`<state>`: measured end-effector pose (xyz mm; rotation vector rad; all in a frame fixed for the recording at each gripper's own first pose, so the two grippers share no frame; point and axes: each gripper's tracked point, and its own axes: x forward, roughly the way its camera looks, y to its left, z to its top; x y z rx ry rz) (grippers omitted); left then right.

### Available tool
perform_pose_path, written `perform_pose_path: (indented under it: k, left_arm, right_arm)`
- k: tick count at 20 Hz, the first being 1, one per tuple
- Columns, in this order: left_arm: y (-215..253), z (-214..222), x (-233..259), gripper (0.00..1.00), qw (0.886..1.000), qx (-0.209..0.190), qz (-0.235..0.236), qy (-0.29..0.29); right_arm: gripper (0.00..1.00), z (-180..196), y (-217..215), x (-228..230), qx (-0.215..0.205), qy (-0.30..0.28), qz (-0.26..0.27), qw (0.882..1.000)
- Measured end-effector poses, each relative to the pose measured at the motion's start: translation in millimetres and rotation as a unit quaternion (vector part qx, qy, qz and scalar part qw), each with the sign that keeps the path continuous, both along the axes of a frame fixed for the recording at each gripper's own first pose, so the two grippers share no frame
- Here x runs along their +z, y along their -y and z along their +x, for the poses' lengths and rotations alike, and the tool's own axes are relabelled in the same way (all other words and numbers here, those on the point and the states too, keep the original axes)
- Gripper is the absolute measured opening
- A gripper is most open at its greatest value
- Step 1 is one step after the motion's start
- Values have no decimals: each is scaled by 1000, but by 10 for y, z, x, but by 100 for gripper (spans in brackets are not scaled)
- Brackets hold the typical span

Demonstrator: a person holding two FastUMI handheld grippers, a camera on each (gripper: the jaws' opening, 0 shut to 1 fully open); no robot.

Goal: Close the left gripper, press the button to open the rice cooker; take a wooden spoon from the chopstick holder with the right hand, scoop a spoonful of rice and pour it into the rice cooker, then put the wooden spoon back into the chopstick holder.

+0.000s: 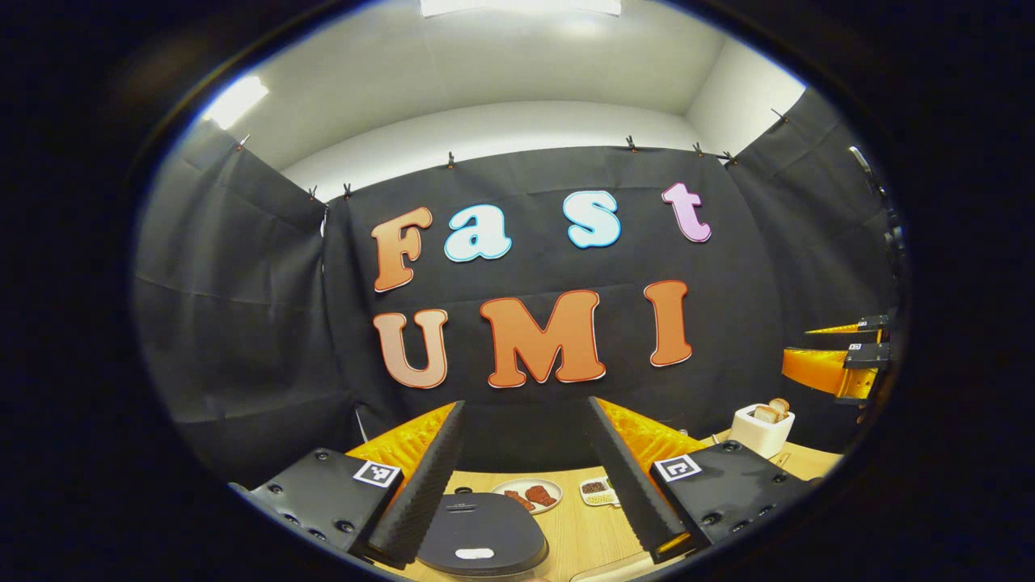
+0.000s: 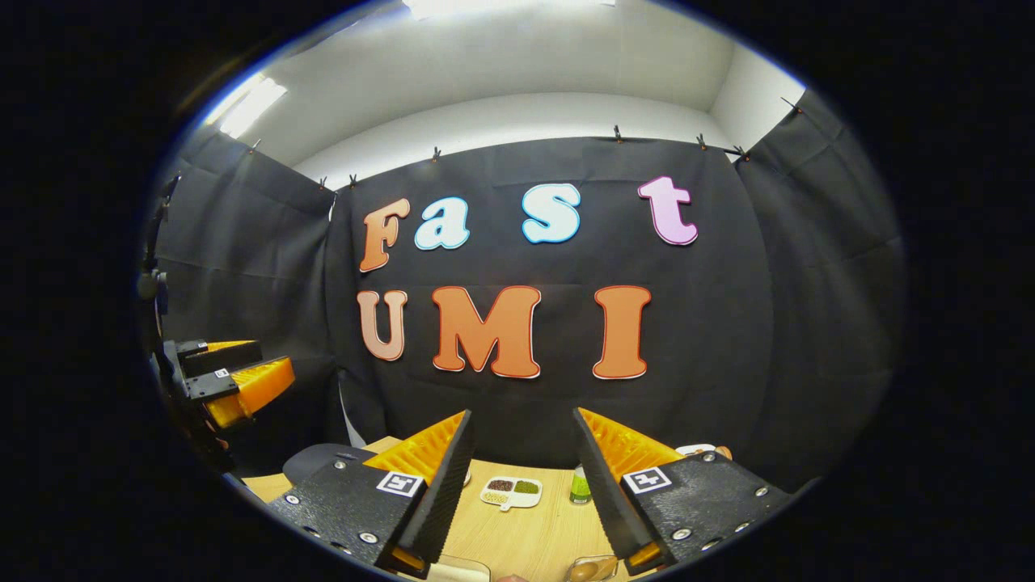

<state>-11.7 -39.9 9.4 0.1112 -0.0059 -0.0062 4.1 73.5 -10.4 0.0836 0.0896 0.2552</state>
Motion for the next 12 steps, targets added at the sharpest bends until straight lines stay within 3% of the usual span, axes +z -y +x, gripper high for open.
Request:
perform_pose_path:
  k: [1, 3, 4, 5, 8, 9, 10, 12]
  left_arm:
    - [57, -12, -2, 90, 1000, -5, 3, 1]
    - [206, -28, 34, 89, 1000, -19, 7, 7]
    - [275, -42, 42, 89, 1000, -27, 10, 9]
    - [318, -52, 29, 89, 999, -32, 12, 9]
    - [419, -75, -31, 100, 999, -47, 15, 0]
    - [435, -74, -47, 100, 999, -48, 15, -3]
    - [440, -67, -54, 90, 999, -48, 16, -4]
    - [425, -58, -28, 90, 999, -48, 17, -1]
  right_arm:
    - [80, -33, -43, 28, 5, 0, 7, 1000]
    - [80, -55, -70, 114, 8, 10, 15, 1000]
    - [75, -54, -58, 139, 7, 14, 13, 1000]
    - [78, -53, -51, 151, 6, 18, 12, 1000]
    - [80, -67, -47, 179, 10, 26, 14, 1000]
    - [80, -61, -30, 182, 8, 27, 14, 1000]
    - [75, -56, -35, 186, 8, 29, 15, 999]
    - [75, -39, -38, 204, 8, 35, 17, 999]
